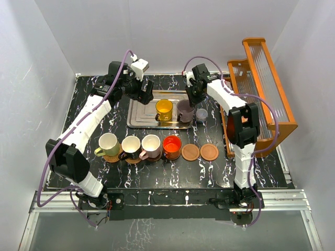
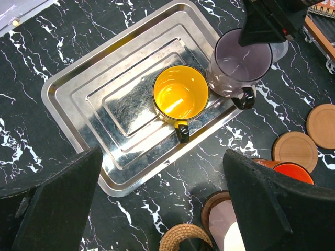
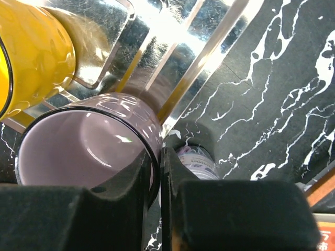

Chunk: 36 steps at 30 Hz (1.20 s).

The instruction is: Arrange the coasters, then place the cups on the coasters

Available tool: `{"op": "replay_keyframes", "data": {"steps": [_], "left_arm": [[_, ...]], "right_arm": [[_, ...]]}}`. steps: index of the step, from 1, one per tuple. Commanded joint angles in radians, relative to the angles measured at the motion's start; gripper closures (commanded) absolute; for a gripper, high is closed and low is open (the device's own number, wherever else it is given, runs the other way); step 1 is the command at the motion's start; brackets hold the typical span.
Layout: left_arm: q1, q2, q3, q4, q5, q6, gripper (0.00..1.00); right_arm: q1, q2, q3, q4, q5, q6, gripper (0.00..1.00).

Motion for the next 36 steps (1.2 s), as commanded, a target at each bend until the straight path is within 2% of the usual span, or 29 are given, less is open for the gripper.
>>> {"op": "replay_keyframes", "data": {"steps": [1, 5, 8, 15, 23, 29, 36], "left_arm": [[0.004, -0.043, 0.005, 0.000, 0.019, 0.010, 0.01], [0.004, -0.045, 0.003, 0.001, 0.019, 0.010, 0.01], [0.004, -0.046, 0.001, 0.003, 0.019, 0.011, 0.01], [0.004, -0.045, 0.003, 0.009, 0.004, 0.000, 0.01], [0.004, -0.033, 0.008, 0.016, -0.024, -0.001, 0.01], [0.004, -0.032, -0.011, 0.039, -0.041, 0.001, 0.01], [0.004, -0.021, -0.026, 0.053, -0.055, 0.005, 0.01]], "right_arm": [[-0.008, -0.036, 0.109, -0.035, 0.017, -0.004, 0.94], [-0.009, -0.114, 0.101, -0.054, 0.003, 0.006, 0.97], [-0.009, -0.203, 0.024, -0.052, -0.009, 0.005, 0.98], [-0.009, -0.471, -0.294, 0.032, -0.003, 0.003, 0.99], [0.000, -0.738, -0.680, 0.243, 0.013, 0.097, 0.99], [0.045, -0.831, -0.886, 0.373, 0.044, 0.122, 0.99], [0.104, -0.871, -0.996, 0.456, 0.056, 0.165, 1.00]]}}
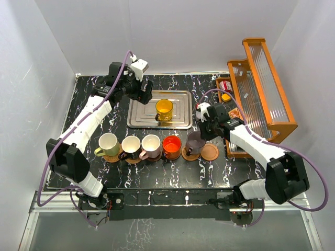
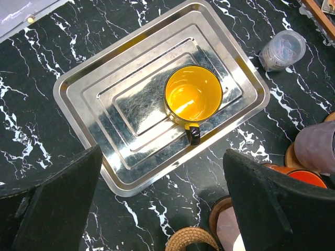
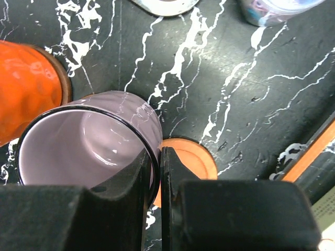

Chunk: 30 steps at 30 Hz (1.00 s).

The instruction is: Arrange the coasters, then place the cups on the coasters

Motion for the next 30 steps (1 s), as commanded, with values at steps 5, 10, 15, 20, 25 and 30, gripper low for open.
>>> {"op": "replay_keyframes", "data": {"steps": [5, 10, 15, 20, 25, 30], "left_arm": [[0.004, -0.013, -0.007, 0.024, -0.013, 0.004, 0.01], [0.003, -0.013, -0.013, 0.024, -0.017, 0.010, 0.01], [0.004, -0.019, -0.023, 0.028, -0.018, 0.017, 0.01], [0.004, -0.015, -0.023, 0.027, -0.009, 0.020, 0.01], [0.004, -0.013, -0.021, 0.025, -0.009, 0.021, 0.01], [0.004, -0.008, -0.018, 0.019, -0.008, 0.021, 0.01]], "right_arm": [[0.055, -0.056, -0.011, 0.168, -0.007, 0.067, 0.99], [0.073, -0.057, -0.019, 0.159, -0.001, 0.075, 0.99], [0.077, -0.077, -0.027, 0.138, 0.006, 0.073, 0.98], [0.077, -0.095, -0.047, 0.132, 0.006, 0.075, 0.97], [0.078, -0.106, -0.055, 0.124, -0.005, 0.081, 0.96], [0.079, -0.106, -0.058, 0.120, 0.002, 0.097, 0.95]]}}
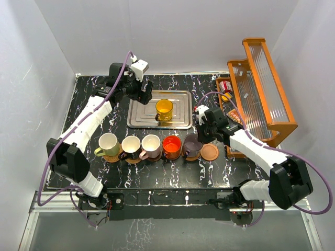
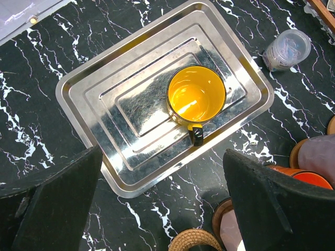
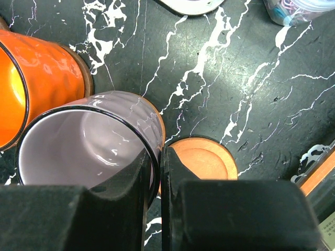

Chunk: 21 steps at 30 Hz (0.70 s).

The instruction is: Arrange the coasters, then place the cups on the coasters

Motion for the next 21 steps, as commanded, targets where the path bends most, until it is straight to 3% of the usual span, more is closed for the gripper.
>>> {"op": "replay_keyframes", "data": {"steps": [1, 21], "left_arm": [[0.004, -0.011, 0.001, 0.002, 0.005, 0.013, 0.01], [0.004, 0.010, 0.018, -0.010, 0.004, 0.020, 0.01]], "right_arm": [[0.004, -0.046, 0.009, 0.066, -0.006, 0.041, 0.95], [0.014, -0.021, 0.022, 0.025, 0.003, 0.054, 0.95]]}}
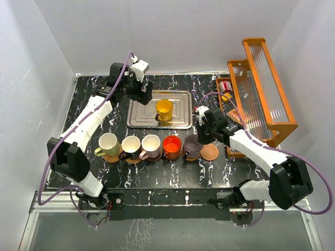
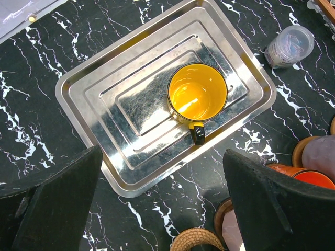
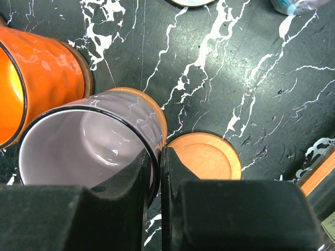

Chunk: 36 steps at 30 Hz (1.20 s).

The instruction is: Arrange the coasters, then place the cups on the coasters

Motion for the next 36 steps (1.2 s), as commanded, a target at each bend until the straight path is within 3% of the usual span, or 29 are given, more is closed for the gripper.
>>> {"op": "replay_keyframes", "data": {"steps": [1, 36], "left_arm": [[0.004, 0.004, 0.019, -0.008, 0.003, 0.010, 0.01], [0.003, 0.024, 0.026, -0.016, 0.013, 0.009, 0.01]], "right_arm": [[0.012, -0.015, 0.024, 0.041, 0.001, 0.026, 0.95], [0.035, 0.006, 0.046, 0.040, 0.020, 0.038, 0.92]]}}
